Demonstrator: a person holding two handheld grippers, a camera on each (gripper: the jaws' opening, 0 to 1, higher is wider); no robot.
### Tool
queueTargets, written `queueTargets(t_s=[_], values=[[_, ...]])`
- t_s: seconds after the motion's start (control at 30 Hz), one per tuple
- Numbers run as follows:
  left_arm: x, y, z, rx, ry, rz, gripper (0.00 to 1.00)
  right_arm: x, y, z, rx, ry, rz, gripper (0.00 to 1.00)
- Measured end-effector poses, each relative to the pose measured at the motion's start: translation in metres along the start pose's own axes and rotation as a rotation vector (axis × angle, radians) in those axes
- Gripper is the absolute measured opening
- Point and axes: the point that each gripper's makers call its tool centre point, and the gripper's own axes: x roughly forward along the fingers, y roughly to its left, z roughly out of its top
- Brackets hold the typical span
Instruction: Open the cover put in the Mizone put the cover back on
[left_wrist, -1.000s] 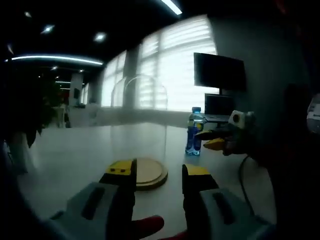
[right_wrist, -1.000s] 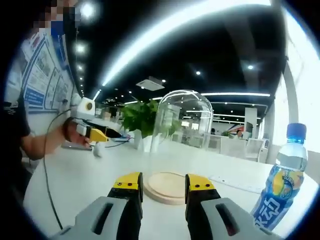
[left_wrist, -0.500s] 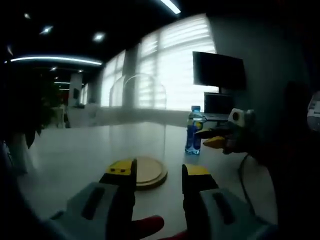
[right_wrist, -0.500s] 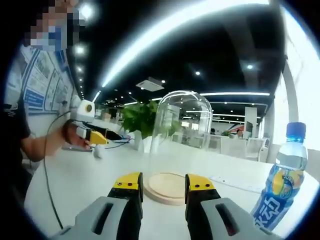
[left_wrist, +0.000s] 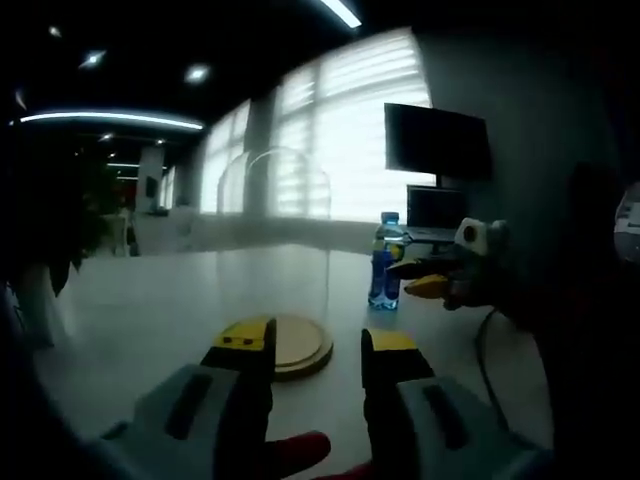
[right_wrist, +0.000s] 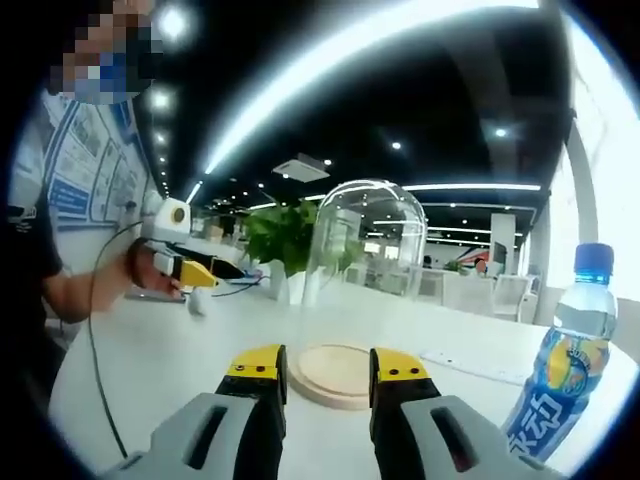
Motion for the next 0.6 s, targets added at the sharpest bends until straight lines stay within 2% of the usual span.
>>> queueTargets(t_s=[0.6], values=[[0.0, 0.0005, 0.0004, 0.001, -0.004, 0.0, 0.26, 0.0002, -0.0008, 0.0001, 0.016, -0.005, -0.002, 0.27]])
